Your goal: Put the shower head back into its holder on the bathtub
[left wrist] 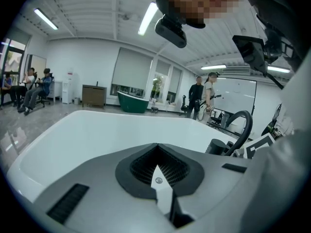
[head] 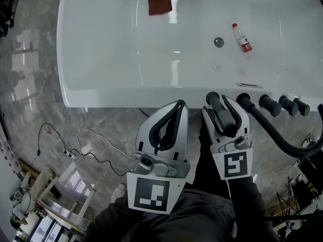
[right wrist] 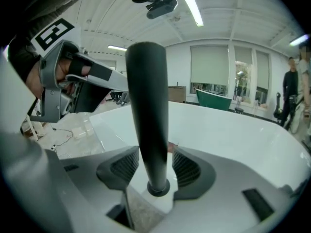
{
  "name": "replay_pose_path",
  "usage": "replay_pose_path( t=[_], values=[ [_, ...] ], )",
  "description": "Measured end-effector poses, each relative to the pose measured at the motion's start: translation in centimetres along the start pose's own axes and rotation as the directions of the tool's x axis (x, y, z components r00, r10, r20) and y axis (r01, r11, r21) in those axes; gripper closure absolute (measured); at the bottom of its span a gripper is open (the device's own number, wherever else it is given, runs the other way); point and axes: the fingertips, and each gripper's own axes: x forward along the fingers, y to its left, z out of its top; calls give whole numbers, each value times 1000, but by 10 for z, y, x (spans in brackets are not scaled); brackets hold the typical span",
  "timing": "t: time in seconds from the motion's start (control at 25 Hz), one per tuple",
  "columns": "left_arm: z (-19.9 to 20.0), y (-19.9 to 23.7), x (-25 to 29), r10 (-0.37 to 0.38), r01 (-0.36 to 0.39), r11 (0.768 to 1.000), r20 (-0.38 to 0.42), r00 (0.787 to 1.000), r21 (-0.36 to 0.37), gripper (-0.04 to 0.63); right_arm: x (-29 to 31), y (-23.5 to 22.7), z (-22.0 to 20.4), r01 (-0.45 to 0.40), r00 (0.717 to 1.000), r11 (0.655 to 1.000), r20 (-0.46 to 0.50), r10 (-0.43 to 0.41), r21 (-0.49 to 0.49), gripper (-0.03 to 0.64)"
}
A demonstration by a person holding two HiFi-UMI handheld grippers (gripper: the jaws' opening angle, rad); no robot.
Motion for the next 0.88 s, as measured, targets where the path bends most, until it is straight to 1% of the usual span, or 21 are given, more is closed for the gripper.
replay_pose_path(
  t=[0.16,0.24,0.32,0.36,0.44,0.48,0.56,0.68,0.88],
  values=[
    [-4,1,-3,-5,5,1000,-18,1000,4,592,-2,0,2,9,1000,999,1,-9,-32,402],
    [-9,7,-9,9,-10,1000,-37,999,-20,592,-2,7,-1,-5,999,998,-41,2,-56,402],
    [-11,18,-18,35,-37,999,-50,998,-36,592,0,20,-4,-26,997,998,-81,21,-53,402],
    [-7,23,-20,46,-47,999,-39,998,-27,592,3,25,-3,-30,996,999,-81,27,-39,402],
    [7,24,-17,43,-43,999,13,999,13,592,6,26,2,-20,999,1000,-45,19,-14,402],
    [10,21,-14,32,-33,999,30,999,22,592,6,22,5,-8,1000,1000,-18,8,-9,402],
    [11,12,-8,21,-22,1000,39,999,17,592,3,12,8,11,1000,1000,19,-11,-14,402],
    [9,1,-4,7,-7,1000,43,999,3,592,-2,3,7,17,1000,999,15,-16,-33,402],
    [19,-6,2,-20,20,1000,54,998,4,592,-9,-4,12,35,999,998,-4,-35,-48,402]
  ],
)
